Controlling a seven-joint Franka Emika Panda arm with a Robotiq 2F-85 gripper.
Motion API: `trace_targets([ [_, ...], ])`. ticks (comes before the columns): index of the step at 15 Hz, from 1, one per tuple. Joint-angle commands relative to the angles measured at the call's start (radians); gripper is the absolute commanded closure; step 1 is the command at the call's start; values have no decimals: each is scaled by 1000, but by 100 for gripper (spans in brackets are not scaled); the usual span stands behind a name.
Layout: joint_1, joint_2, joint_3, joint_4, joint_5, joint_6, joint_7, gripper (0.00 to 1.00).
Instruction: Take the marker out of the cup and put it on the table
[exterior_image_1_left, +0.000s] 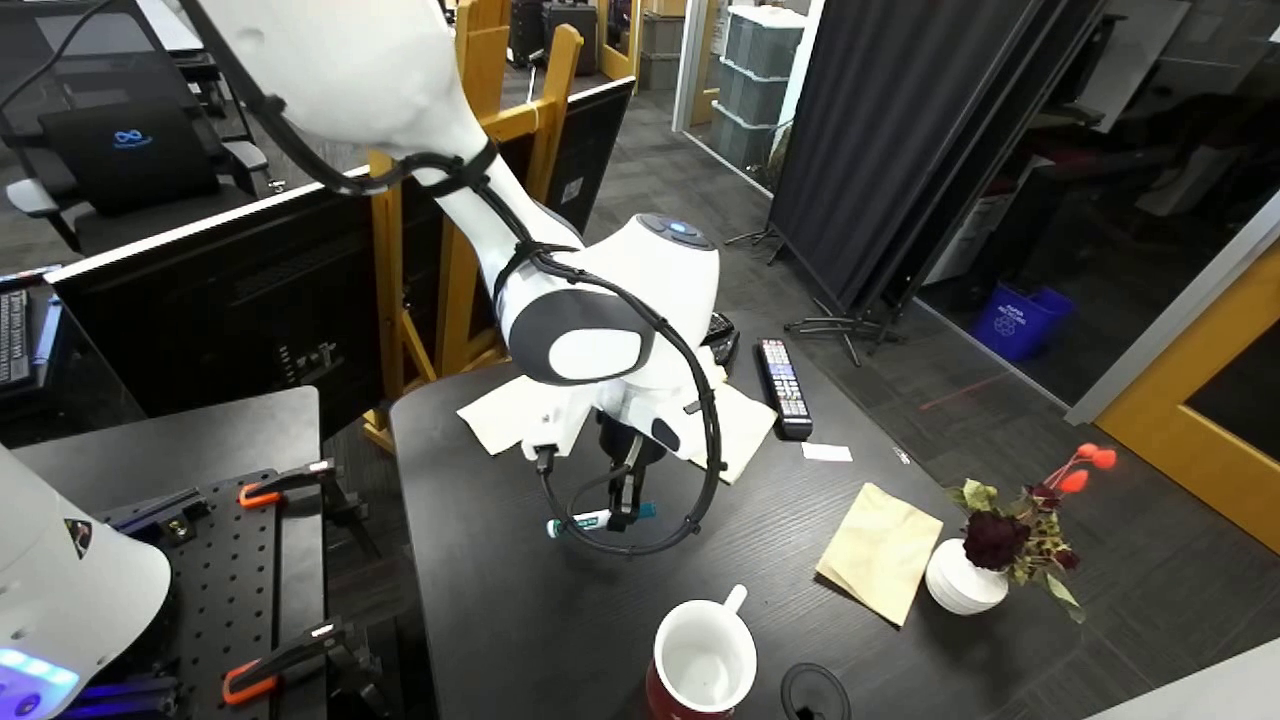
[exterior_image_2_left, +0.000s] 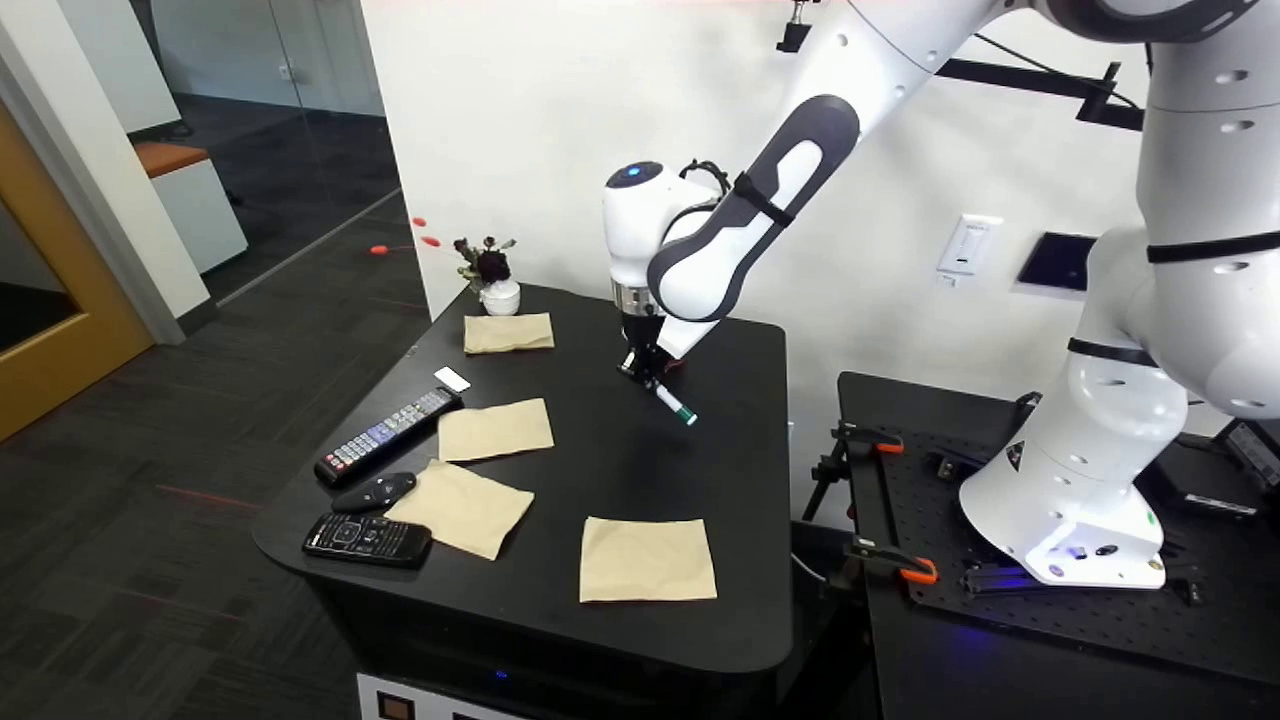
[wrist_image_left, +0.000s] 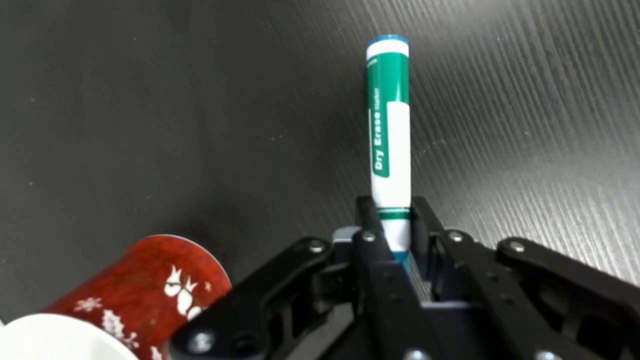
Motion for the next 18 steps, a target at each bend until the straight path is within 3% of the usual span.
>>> trace_targets([
  [1,15,33,-15,6,-38,68,-46,95],
  [5,41,54,-30,-4,-70,119,-53,95],
  [6,49,57,-34,-3,-78,124,-48,55],
  [8,62,57,-43,-2,-90,128,-41,48],
  [14,78,54,-45,0,-92,132,-41,2],
  [18,78,51,-44,-1,-89,135,-44,0],
])
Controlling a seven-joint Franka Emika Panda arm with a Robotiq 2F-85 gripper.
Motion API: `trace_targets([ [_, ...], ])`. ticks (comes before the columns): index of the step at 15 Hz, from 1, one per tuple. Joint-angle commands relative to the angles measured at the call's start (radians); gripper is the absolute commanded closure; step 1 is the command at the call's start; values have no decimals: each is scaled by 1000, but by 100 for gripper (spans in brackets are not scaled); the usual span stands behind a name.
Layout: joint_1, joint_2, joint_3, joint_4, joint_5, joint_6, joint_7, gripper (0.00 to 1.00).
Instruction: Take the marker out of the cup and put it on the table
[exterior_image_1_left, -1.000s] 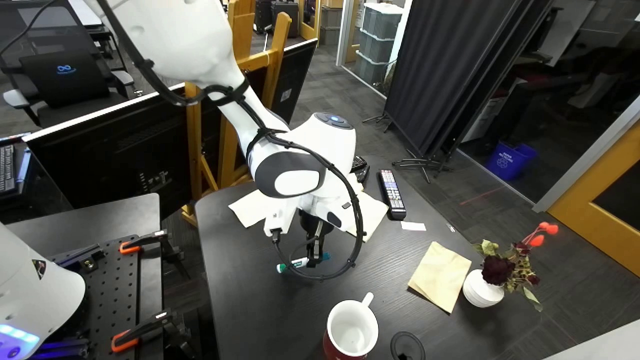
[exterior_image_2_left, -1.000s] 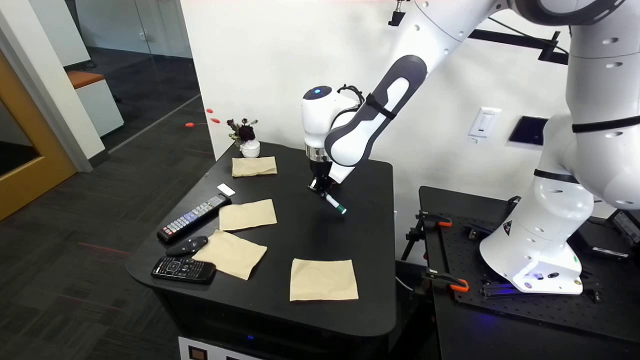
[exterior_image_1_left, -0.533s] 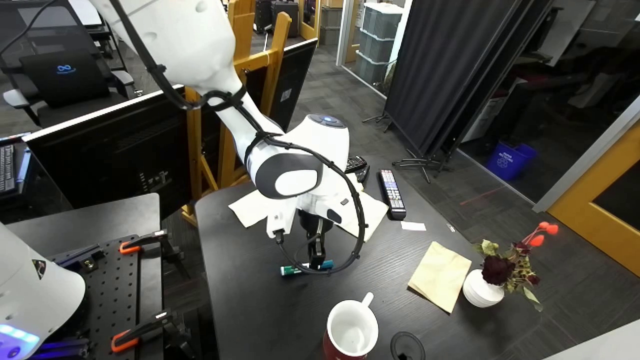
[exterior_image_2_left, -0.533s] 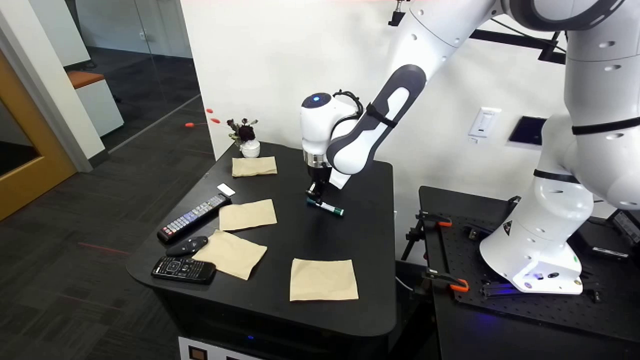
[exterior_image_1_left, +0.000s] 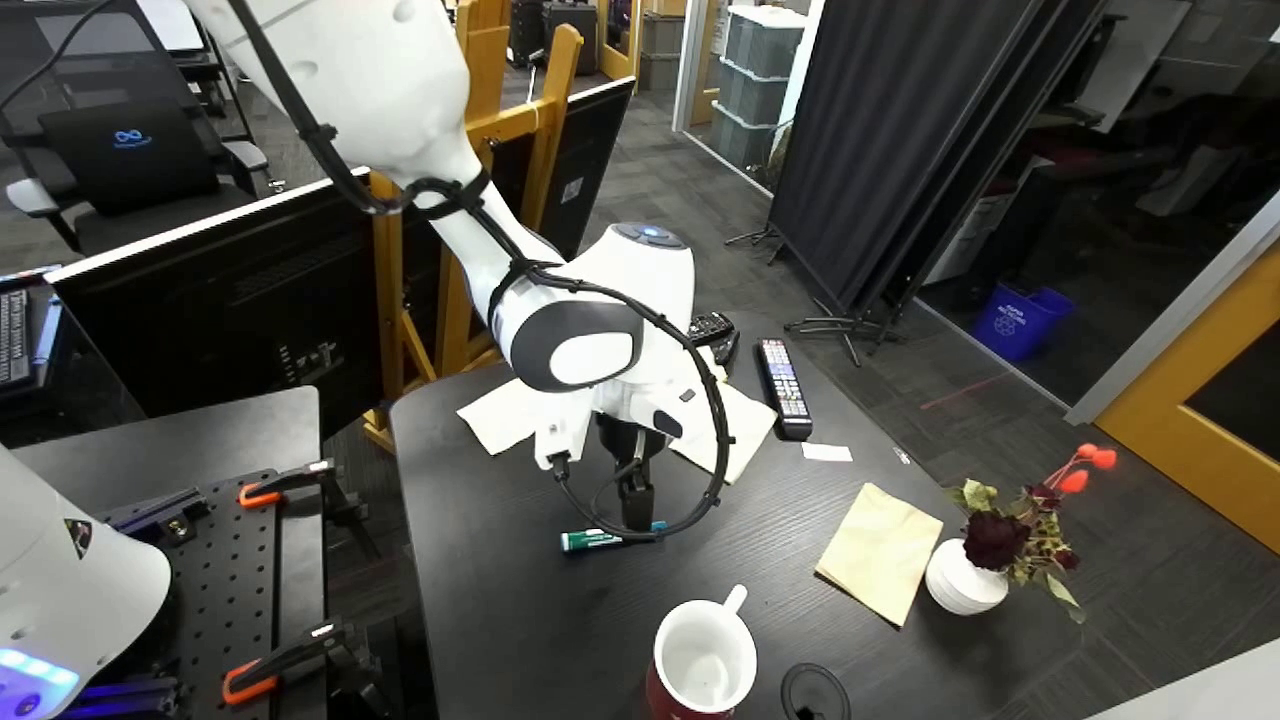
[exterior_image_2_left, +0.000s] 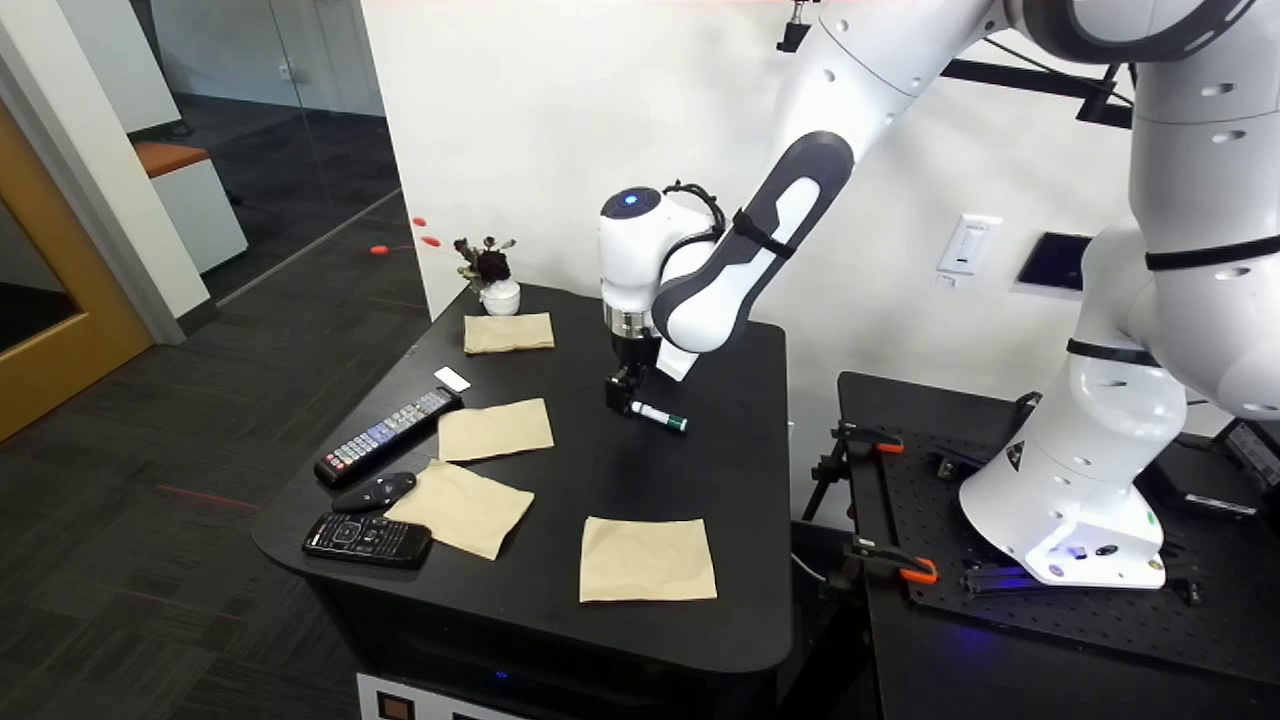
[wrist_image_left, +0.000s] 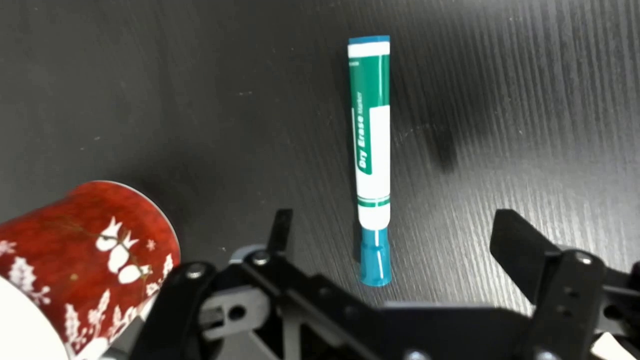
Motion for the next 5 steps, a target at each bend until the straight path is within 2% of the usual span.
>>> trace_targets([
  [1,15,-3,-19,0,-10,19,-6,0],
  [5,8,1,-9,1,9,2,-7,0],
])
